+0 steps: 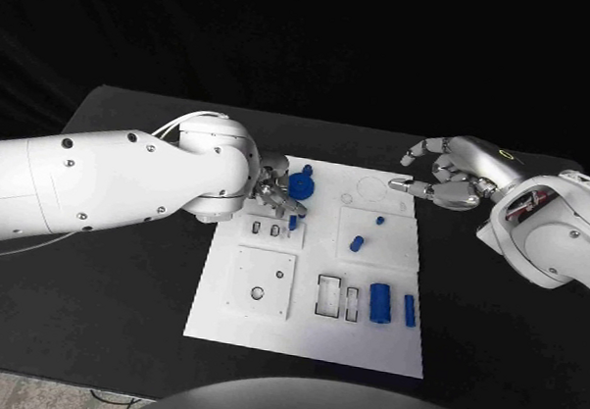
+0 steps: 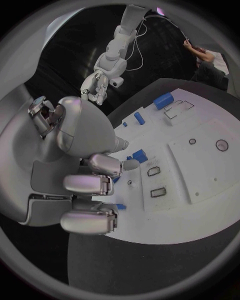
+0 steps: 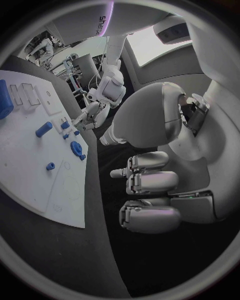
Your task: Assemble the parts on the task board
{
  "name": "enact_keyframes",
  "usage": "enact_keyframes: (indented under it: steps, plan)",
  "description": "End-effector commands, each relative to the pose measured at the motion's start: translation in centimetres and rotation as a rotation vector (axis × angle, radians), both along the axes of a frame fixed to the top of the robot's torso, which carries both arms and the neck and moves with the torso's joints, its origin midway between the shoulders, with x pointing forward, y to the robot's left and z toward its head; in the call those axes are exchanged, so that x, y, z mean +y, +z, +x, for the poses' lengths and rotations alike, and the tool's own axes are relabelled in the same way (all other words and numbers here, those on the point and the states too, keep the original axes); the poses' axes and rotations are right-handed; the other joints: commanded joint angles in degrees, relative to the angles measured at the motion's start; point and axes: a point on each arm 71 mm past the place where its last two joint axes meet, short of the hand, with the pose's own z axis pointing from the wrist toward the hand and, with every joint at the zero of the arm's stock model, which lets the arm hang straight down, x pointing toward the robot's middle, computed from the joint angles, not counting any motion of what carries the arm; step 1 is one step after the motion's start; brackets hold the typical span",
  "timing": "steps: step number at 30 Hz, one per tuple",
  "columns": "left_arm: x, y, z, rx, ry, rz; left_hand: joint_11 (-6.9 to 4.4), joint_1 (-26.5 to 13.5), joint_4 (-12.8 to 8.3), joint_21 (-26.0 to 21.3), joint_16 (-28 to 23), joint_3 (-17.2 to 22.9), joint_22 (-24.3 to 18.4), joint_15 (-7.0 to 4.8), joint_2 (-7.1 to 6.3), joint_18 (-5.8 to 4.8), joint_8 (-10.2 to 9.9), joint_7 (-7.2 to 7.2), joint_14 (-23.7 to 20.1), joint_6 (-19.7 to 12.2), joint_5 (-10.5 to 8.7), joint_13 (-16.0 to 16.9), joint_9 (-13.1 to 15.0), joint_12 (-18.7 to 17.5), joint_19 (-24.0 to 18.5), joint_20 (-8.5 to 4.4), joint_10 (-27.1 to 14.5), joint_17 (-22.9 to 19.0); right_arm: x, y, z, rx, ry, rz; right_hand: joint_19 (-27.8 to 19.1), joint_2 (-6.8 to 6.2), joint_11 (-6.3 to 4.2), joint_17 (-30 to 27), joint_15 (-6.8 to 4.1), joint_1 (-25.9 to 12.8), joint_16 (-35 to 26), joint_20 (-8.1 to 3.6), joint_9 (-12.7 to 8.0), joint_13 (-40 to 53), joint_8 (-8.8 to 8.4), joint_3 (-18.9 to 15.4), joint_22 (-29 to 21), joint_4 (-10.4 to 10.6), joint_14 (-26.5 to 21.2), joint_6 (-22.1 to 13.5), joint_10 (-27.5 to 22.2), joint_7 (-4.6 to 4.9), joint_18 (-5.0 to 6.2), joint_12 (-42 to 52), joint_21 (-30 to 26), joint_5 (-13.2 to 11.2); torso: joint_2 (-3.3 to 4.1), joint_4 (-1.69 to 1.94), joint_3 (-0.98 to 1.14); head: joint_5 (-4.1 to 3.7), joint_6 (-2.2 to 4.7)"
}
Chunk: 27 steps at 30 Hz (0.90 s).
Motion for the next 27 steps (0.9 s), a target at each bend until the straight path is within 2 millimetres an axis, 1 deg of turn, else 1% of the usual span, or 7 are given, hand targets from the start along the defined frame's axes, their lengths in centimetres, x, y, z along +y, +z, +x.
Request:
enact_keyframes:
  steps: [1, 6, 13, 17, 20, 22, 27]
  plan:
    - [0.12, 0.01, 0.08, -0.008, -0.022, 0.056, -0.47, 0.32, -0.09, -0.41, 0.14, 0.56, 8.8, -0.17, -0.08, -0.15, -0.11, -0.04, 5.81, 0.76, -0.29, 15.09, 0.58, 19.89, 0.75, -0.3, 6.28, 15.09, -0.03, -0.22, 0.04, 0.017, -0.003, -0.012, 1.95, 0.49, 0.39, 15.09, 0.24, -0.07, 0.19, 0.37, -0.12, 15.09, 0.28, 0.1, 11.94, -0.1, 5.98, 0.48, 6.0, -0.08, -1.1, 0.22, 0.18, 0.31, -0.01, 0.12, 0.1, -0.02, 0.01]
    - [0.28, -0.08, 0.19, -0.002, -0.021, 0.067, -0.53, 0.29, -0.13, -0.47, 0.14, 0.67, 8.68, -0.22, -0.11, -0.12, -0.04, -0.11, 5.81, 1.0, -0.36, 15.09, 0.94, 19.89, 0.66, -0.33, 6.28, 15.09, -0.02, -0.3, 0.11, 0.018, -0.003, -0.013, 1.93, 0.51, 0.39, 15.09, 0.24, -0.07, 0.19, 0.37, -0.14, 15.09, 0.29, 0.09, 11.93, -0.1, 5.98, 0.56, 6.0, -0.08, -1.09, 0.22, 0.14, 0.31, -0.08, 0.16, 0.0, 0.06, 0.01]
    - [0.1, -0.22, 0.27, 0.015, -0.017, 0.058, -0.6, 0.21, -0.11, -0.61, 0.14, 0.88, 8.42, -0.28, -0.01, -0.05, -0.08, -0.18, 5.81, 1.13, -0.33, 15.09, 1.39, 19.89, 0.45, -0.38, 6.28, 15.09, 0.18, -0.34, 0.17, 0.016, 0.0, -0.01, 1.94, 0.55, 0.4, 15.09, 0.24, -0.06, 0.19, 0.38, -0.2, 15.09, 0.31, 0.07, 11.93, -0.1, 5.98, 0.74, 6.0, -0.07, -1.1, 0.22, 0.17, 0.33, -0.08, 0.04, -0.01, 0.36, 0.01]
    - [-0.23, -0.33, 0.22, 0.025, -0.016, 0.041, -0.62, 0.16, -0.09, -0.67, 0.14, 1.06, 8.35, -0.31, 0.08, -0.03, -0.38, -0.19, 5.81, 0.98, -0.13, 15.09, 1.62, 19.89, 0.38, -0.42, 6.28, 15.09, 0.17, -0.36, 0.23, 0.013, -0.002, -0.01, 1.92, 0.58, 0.41, 15.09, 0.25, 0.09, 0.19, 0.38, -0.3, 15.09, 0.33, 0.06, 11.92, -0.17, 5.98, 0.99, 6.0, -0.06, -1.09, 0.22, 0.14, 0.37, -0.06, 0.08, -0.14, 0.36, 0.01]
    - [-0.39, -0.4, 0.22, 0.034, -0.012, 0.026, -0.63, 0.12, -0.07, -0.76, 0.14, 1.21, 8.19, -0.33, 0.14, 0.01, -0.66, -0.18, 5.81, 0.91, 0.07, 15.09, 1.77, 19.89, 0.24, -0.44, 6.28, 15.09, 0.11, -0.39, 0.25, 0.015, -0.005, -0.012, 1.9, 0.61, 0.41, 15.09, 0.26, 0.15, 0.19, 0.38, -0.33, 15.09, 0.33, 0.07, 11.9, -0.19, 5.98, 1.08, 6.0, -0.05, -1.08, 0.22, 0.08, 0.39, -0.07, 0.13, -0.11, 0.33, 0.01]
    - [-0.46, -0.43, 0.22, 0.039, -0.008, 0.015, -0.62, 0.12, -0.09, -0.83, 0.14, 1.35, 8.08, -0.34, 0.13, 0.04, -0.93, -0.17, 5.81, 0.88, 0.3, 15.09, 1.9, 19.89, 0.15, -0.46, 6.28, 15.09, 0.09, -0.41, 0.26, 0.016, -0.006, -0.013, 1.9, 0.61, 0.41, 15.09, 0.26, 0.15, 0.19, 0.38, -0.33, 15.09, 0.33, 0.07, 11.9, -0.19, 5.98, 1.08, 6.0, -0.05, -1.08, 0.22, 0.08, 0.39, -0.07, 0.11, -0.02, 0.36, 0.01]
    - [-0.58, -0.47, 0.21, 0.047, -0.004, 0.0, -0.58, 0.1, -0.13, -0.98, 0.14, 1.63, 7.9, -0.32, 0.04, 0.09, -1.77, -0.08, 5.81, 0.69, 0.67, 15.09, 2.11, 19.89, -0.04, -0.47, 6.28, 15.09, 0.03, -0.46, 0.32, 0.019, -0.01, -0.015, 1.88, 0.67, 0.43, 15.09, 0.26, 0.26, 0.19, 0.39, -0.4, 15.09, 0.33, 0.08, 11.89, -0.22, 5.98, 1.21, 6.0, -0.03, -1.07, 0.22, 0.04, 0.39, -0.07, 0.16, -0.06, 0.28, 0.01]
